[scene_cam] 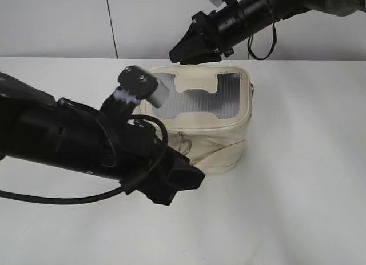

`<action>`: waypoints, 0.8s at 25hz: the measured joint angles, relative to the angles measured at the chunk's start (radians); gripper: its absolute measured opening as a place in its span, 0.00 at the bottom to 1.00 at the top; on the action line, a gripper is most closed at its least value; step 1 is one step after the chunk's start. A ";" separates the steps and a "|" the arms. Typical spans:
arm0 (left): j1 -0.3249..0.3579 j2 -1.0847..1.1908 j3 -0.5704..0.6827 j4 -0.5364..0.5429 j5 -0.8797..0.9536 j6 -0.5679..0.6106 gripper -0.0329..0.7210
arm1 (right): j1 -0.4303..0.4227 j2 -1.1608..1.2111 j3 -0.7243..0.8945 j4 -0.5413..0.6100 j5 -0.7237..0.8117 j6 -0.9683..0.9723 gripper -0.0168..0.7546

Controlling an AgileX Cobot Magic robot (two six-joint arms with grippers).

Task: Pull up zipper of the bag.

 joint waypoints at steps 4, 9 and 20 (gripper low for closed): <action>0.038 -0.050 0.000 0.184 0.089 -0.200 0.60 | -0.037 0.000 0.000 0.013 0.067 0.023 0.51; 0.133 -0.151 0.001 0.407 0.118 -0.406 0.65 | -0.140 -0.036 0.000 -0.021 0.071 0.053 0.48; 0.364 0.056 -0.379 0.442 0.279 -0.398 0.65 | -0.333 -0.445 0.679 0.000 -0.273 -0.178 0.47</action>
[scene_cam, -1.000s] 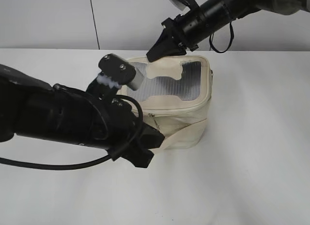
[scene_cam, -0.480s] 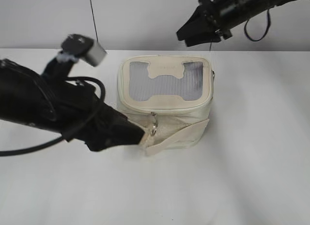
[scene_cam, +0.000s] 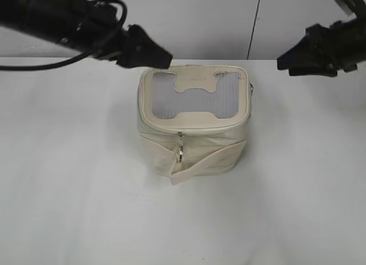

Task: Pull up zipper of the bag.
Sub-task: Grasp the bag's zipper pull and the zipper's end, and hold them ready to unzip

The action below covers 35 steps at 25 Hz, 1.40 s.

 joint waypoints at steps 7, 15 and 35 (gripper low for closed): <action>-0.001 0.373 -0.538 0.003 0.255 0.004 0.65 | -0.005 -0.198 0.532 0.527 -0.132 -0.639 0.51; -0.028 0.572 -0.784 0.175 0.353 -0.042 0.65 | -0.005 -0.198 0.672 0.783 -0.099 -1.004 0.61; -0.063 0.609 -0.792 0.285 0.315 -0.064 0.10 | 0.048 -0.100 0.627 0.796 -0.141 -1.133 0.61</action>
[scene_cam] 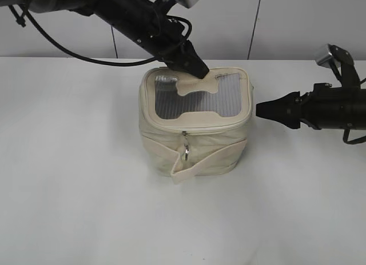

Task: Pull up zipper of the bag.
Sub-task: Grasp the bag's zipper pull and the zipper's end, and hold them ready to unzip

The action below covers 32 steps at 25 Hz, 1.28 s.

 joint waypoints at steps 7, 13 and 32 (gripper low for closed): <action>0.000 0.000 0.000 0.002 0.000 -0.001 0.10 | 0.016 0.059 -0.052 0.001 0.007 -0.002 0.61; 0.000 0.000 0.000 0.004 0.000 -0.001 0.10 | 0.069 0.070 -0.070 0.001 -0.064 -0.004 0.61; 0.000 0.002 -0.002 0.006 -0.007 -0.004 0.10 | 0.136 0.153 -0.216 0.001 -0.213 -0.006 0.13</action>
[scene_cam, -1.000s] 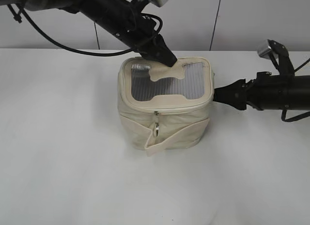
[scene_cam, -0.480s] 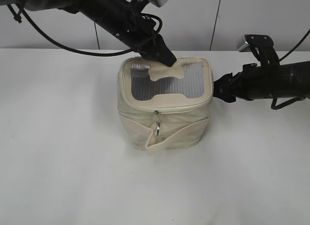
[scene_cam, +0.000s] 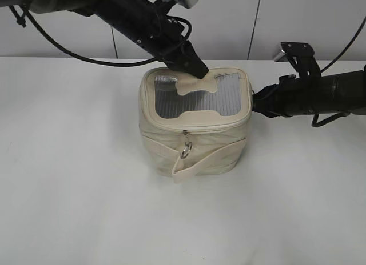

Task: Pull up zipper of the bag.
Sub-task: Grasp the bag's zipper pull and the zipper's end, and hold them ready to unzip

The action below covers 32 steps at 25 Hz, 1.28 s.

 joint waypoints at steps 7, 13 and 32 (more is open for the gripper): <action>0.000 0.001 0.000 0.001 0.000 -0.008 0.10 | 0.000 -0.071 0.043 0.000 0.001 0.019 0.04; 0.000 0.001 0.000 0.001 -0.001 -0.009 0.10 | 0.000 -0.181 0.190 0.000 -0.064 0.023 0.04; -0.007 0.001 0.001 0.016 -0.040 -0.159 0.10 | 0.230 -0.341 0.429 -0.016 0.096 0.219 0.04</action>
